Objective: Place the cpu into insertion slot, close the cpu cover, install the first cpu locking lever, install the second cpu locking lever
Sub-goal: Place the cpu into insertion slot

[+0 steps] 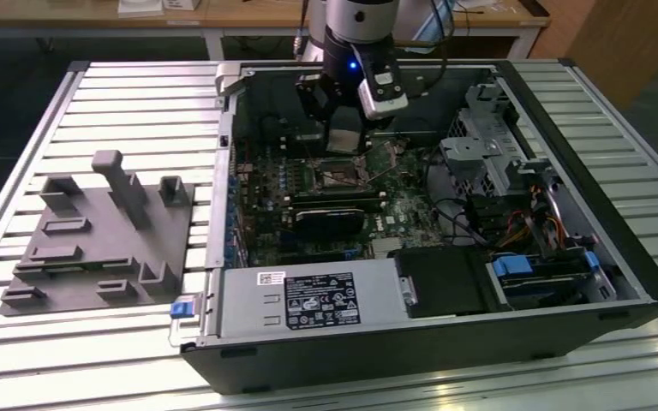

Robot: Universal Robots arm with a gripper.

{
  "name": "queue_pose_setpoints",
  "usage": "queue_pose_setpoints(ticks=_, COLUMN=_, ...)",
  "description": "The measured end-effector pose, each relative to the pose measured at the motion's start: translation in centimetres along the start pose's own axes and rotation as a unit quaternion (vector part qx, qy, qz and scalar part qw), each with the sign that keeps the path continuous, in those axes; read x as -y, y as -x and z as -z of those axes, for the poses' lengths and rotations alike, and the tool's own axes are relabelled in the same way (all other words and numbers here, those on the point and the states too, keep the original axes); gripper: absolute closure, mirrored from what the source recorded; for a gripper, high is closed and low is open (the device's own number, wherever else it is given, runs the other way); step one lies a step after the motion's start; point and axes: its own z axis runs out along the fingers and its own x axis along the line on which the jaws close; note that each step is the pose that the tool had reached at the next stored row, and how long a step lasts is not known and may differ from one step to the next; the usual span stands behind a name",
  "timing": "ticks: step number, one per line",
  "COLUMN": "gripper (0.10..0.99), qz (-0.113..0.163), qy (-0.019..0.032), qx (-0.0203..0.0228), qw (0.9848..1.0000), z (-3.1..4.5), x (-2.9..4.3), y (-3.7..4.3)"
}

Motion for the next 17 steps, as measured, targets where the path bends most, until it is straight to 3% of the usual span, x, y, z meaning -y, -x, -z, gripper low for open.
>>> queue_pose_setpoints(ticks=5, gripper=0.549, qz=-0.045, qy=0.0008, qx=0.0026, qw=0.9990, z=-0.02, x=0.00, y=0.00)
queue_pose_setpoints(ticks=9, gripper=0.549, qz=-0.082, qy=0.0015, qx=0.0047, qw=0.9966, z=-0.04, x=0.00, y=0.00)
queue_pose_setpoints(ticks=13, gripper=0.549, qz=-0.118, qy=0.0021, qx=0.0067, qw=0.9930, z=-0.06, x=0.01, y=0.00)
queue_pose_setpoints(ticks=17, gripper=0.549, qz=-0.154, qy=0.0028, qx=0.0088, qw=0.9881, z=-0.08, x=0.01, y=0.00)
